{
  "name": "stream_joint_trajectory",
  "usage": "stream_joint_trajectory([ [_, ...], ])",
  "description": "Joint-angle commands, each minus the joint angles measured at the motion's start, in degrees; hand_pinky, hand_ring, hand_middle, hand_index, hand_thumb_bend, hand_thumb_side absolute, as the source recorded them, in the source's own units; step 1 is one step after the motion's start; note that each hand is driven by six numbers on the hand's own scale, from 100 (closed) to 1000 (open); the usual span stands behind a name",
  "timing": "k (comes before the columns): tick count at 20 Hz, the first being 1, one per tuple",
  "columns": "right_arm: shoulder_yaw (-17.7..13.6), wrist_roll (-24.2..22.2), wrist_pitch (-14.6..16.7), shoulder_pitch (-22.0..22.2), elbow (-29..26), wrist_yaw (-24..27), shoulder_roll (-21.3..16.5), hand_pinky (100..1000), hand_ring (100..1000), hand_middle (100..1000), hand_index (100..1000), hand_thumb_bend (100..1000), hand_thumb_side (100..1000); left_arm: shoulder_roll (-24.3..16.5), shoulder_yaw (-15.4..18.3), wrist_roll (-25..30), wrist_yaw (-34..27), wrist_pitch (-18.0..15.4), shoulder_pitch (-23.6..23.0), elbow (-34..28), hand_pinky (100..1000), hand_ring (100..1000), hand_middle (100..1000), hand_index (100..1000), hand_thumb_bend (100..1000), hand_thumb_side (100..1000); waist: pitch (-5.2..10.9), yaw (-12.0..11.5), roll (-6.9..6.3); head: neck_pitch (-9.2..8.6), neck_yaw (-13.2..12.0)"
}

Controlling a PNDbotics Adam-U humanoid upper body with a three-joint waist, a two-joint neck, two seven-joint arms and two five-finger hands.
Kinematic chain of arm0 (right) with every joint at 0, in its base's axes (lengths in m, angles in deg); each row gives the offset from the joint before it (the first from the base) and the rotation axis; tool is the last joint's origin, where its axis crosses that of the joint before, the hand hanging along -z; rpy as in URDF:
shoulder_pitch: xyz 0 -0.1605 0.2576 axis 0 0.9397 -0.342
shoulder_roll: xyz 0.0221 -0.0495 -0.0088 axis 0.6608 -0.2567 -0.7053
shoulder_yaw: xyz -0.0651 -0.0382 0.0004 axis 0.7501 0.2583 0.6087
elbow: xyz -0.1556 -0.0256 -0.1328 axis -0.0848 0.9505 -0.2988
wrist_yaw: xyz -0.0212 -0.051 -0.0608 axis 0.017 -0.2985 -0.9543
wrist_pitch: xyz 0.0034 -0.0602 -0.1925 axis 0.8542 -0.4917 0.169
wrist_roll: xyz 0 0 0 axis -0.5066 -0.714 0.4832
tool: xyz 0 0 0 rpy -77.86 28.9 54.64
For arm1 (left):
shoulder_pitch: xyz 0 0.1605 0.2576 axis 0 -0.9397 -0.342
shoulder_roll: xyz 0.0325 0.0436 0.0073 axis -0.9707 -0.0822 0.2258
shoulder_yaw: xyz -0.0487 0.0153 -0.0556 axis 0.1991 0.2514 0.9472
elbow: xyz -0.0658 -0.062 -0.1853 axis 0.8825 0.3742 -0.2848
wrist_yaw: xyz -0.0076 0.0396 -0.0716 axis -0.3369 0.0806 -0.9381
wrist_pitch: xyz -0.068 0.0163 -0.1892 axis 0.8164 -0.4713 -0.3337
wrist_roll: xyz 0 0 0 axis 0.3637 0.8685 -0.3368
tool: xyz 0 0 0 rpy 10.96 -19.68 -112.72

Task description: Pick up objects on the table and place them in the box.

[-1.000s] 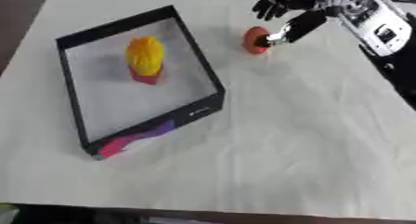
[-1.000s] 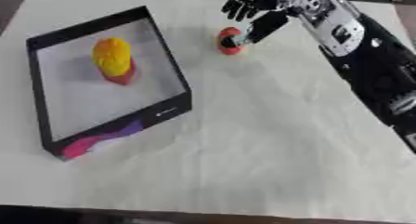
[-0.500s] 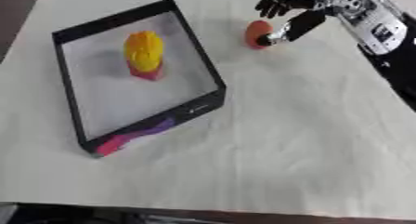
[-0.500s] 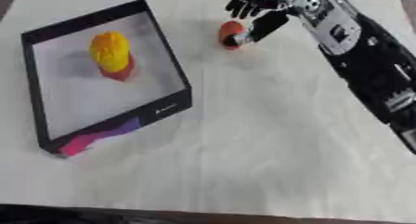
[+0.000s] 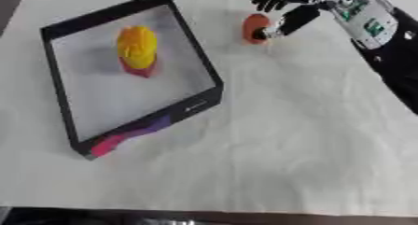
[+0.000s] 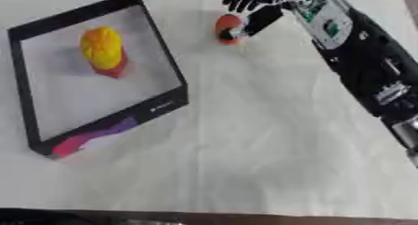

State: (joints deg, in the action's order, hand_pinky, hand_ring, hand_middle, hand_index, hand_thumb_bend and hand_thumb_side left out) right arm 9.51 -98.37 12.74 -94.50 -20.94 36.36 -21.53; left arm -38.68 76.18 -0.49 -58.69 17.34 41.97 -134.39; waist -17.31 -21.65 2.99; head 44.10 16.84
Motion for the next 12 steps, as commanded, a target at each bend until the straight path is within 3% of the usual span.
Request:
stream_joint_trajectory([
  [1,-1.1,0.5,-0.1,-1.1,0.0,-0.6,-1.6,891,847,790,886,483,431,-0.7,0.3,-0.2,0.1,0.0,0.8,-0.9,699,622,754,800,491,476,-0.04,-0.2,0.55,-0.83,0.3],
  [12,-1.9,0.8,-0.2,0.9,-1.3,-0.7,-3.4,890,847,790,884,514,446,-0.7,0.3,-0.5,-0.1,0.1,1.2,-0.9,698,619,753,798,491,479,-1.54,-1.1,1.03,-1.91,0.9],
])
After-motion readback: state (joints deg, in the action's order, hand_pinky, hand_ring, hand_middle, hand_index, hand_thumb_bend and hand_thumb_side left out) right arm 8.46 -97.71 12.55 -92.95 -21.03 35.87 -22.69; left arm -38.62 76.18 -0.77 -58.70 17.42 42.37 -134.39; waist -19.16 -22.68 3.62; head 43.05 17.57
